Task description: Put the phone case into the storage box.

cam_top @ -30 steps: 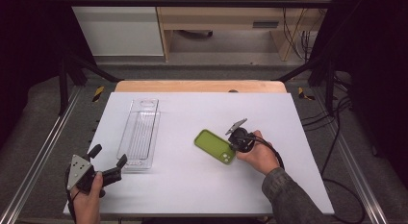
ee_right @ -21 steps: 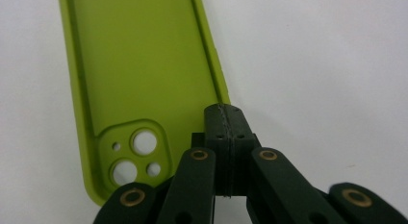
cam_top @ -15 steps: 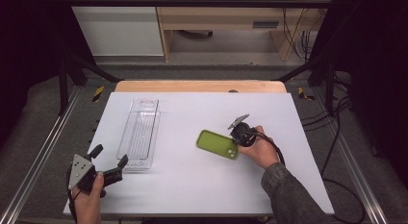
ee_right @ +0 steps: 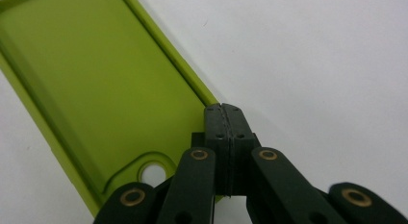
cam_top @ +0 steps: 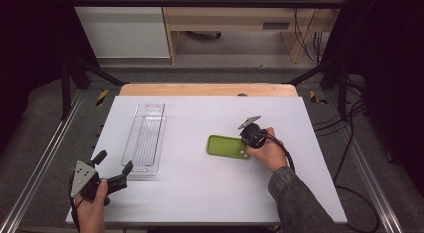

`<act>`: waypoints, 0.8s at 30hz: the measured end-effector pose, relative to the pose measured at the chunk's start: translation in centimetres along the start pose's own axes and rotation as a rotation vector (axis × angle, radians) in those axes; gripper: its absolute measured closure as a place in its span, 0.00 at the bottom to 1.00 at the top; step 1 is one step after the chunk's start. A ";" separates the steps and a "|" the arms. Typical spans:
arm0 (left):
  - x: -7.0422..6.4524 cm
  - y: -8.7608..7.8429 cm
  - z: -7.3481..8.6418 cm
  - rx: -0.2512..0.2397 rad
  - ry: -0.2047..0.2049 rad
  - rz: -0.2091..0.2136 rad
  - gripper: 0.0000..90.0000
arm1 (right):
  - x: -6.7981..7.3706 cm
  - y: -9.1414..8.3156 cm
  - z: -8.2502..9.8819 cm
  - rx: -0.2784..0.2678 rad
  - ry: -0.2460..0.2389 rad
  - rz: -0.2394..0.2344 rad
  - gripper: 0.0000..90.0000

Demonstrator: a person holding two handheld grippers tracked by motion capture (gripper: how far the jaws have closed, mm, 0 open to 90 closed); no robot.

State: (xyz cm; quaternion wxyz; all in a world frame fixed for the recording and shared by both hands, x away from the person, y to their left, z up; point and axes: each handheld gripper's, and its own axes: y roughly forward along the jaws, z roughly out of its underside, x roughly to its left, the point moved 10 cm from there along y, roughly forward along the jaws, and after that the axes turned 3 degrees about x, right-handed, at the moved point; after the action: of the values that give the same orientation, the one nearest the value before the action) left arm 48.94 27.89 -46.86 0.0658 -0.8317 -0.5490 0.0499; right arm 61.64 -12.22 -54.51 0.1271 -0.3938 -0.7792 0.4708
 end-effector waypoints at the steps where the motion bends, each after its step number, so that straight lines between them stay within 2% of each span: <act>1: 0.0 0.0 0.0 0.000 0.000 0.000 0.02 | -0.1 0.1 -0.1 -0.006 0.001 -0.002 1.00; 13: 0.1 0.0 0.0 0.005 0.001 -0.001 0.02 | -0.8 0.8 -1.0 -0.030 0.014 0.037 1.00; 24: 0.1 0.0 0.1 0.005 0.000 -0.002 0.02 | -1.2 1.3 -1.6 -0.070 0.033 0.042 1.00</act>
State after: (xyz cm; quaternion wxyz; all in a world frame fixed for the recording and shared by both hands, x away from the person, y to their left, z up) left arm 48.94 28.03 -46.91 0.0678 -0.8309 -0.5498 0.0513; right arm 64.02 -11.79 -54.59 0.1161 -0.4218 -0.7846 0.4392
